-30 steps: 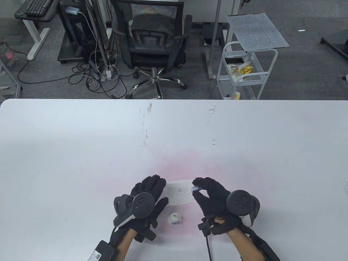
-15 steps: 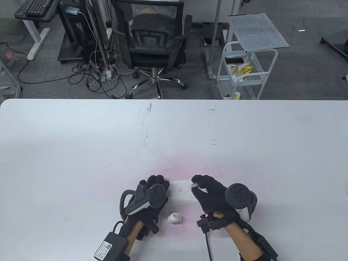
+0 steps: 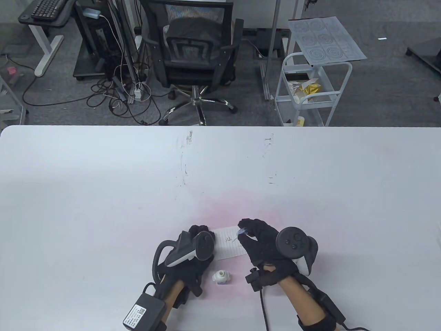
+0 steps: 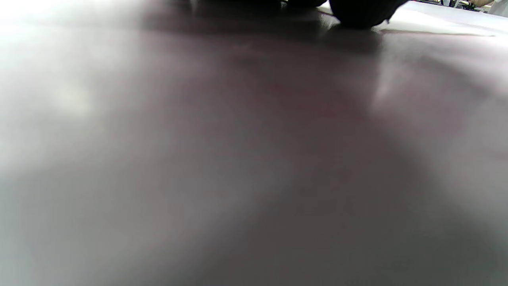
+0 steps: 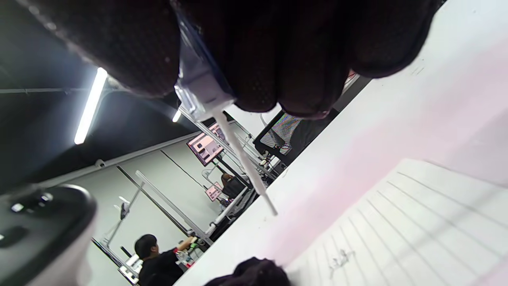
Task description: Brush correction fluid to cover black text
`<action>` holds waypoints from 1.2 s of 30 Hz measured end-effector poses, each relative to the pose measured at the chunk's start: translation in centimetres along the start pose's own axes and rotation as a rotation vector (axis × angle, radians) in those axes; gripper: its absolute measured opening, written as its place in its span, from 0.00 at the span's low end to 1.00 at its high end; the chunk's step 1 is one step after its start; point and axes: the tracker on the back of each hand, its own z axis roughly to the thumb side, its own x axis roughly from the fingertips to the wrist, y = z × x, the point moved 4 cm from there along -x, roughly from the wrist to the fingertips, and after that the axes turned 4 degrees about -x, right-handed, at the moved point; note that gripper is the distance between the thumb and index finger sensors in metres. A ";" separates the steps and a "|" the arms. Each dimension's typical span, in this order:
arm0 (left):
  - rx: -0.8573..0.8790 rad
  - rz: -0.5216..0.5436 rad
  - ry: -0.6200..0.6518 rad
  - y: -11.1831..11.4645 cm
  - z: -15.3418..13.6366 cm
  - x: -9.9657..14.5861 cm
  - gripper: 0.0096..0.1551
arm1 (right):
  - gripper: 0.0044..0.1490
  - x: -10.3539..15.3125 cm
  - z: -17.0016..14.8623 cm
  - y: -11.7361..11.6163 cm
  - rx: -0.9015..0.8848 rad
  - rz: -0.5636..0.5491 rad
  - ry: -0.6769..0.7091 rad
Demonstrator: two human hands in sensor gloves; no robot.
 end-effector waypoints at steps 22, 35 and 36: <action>-0.012 -0.019 -0.001 0.1 0.1 0.0 0.37 | 0.31 -1.6 -0.2 -3.9 0.166 0.058 -0.001; -0.013 -0.025 -0.001 0.3 0.1 0.0 0.37 | 0.31 -2.0 -0.6 -4.2 0.168 0.094 -0.034; -0.013 -0.025 -0.001 0.3 0.1 0.0 0.37 | 0.31 -2.0 -0.6 -4.2 0.169 0.095 -0.035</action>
